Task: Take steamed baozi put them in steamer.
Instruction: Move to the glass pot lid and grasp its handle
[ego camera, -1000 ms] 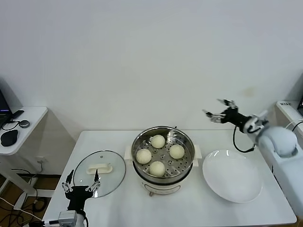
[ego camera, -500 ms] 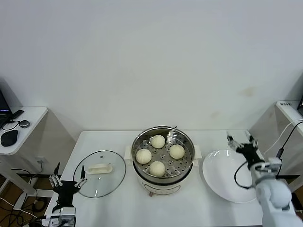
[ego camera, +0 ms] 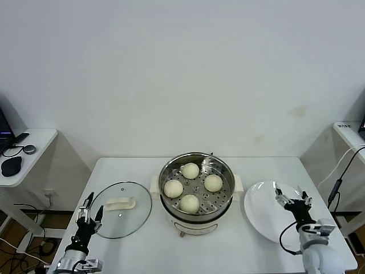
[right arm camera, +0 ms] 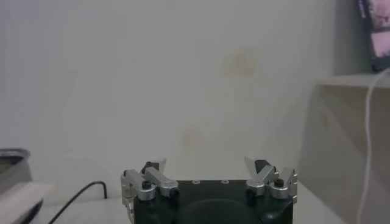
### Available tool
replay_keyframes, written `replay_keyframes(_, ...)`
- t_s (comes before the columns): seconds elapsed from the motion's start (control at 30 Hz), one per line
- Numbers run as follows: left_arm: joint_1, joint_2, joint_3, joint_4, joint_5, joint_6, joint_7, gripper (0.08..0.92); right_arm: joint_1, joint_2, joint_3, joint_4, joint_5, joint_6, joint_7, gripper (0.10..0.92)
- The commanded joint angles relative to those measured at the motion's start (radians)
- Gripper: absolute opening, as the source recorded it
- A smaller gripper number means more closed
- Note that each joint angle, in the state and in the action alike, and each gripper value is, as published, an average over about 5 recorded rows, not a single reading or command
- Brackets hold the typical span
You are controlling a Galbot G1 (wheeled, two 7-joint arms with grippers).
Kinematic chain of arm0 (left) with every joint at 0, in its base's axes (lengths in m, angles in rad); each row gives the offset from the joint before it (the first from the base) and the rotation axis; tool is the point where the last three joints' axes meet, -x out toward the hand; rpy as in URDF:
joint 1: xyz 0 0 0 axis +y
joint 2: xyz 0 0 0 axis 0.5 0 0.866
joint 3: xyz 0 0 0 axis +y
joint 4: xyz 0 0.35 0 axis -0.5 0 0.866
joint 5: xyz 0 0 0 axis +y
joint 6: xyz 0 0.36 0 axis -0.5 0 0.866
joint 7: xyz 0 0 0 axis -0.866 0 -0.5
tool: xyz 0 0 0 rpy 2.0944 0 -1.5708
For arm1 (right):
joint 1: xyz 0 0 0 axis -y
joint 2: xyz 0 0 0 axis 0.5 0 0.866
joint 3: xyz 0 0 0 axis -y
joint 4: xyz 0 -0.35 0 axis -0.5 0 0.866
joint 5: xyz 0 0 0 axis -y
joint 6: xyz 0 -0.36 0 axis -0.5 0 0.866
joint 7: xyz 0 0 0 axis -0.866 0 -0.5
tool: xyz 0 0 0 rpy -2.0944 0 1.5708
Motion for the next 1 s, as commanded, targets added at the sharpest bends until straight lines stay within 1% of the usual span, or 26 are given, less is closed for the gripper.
replay_keyframes(0.03, -0.032, 0.112, 0.054, 0.076, 0.175, 0.036, 0.092, 0.823, -0.045, 0.034, 0.007, 0.001, -0.041, 0.010, 0.012, 0.823)
replay_keyframes(0.13, -0.046, 0.091, 0.085, 0.035, 0.109, 0.134, 0.147, 0.823, -0.045, 0.036, 0.007, -0.001, -0.047, 0.010, 0.011, 0.823)
replay_keyframes(0.2, -0.062, 0.072, 0.108, 0.022, 0.076, 0.180, 0.161, 0.823, -0.046, 0.038, 0.006, -0.005, -0.054, 0.011, 0.006, 0.823)
replay_keyframes(0.33, -0.093, 0.040, 0.142, 0.044, 0.077, 0.216, 0.162, 0.823, -0.047, 0.041, 0.003, -0.013, -0.064, 0.015, 0.001, 0.823)
replay_keyframes(0.5, -0.113, 0.019, 0.170, 0.050, 0.074, 0.270, 0.175, 0.823, -0.046, 0.040, 0.007, -0.019, -0.065, 0.016, 0.002, 0.823)
replay_keyframes(0.77, -0.145, -0.021, 0.198, 0.085, 0.078, 0.296, 0.166, 0.823, -0.041, 0.047, 0.008, -0.026, -0.071, 0.019, 0.002, 0.823)
replay_keyframes(1.0, -0.193, -0.062, 0.202, 0.145, 0.117, 0.284, 0.122, 0.823, -0.035, 0.056, 0.008, -0.035, -0.076, 0.025, 0.002, 0.823)
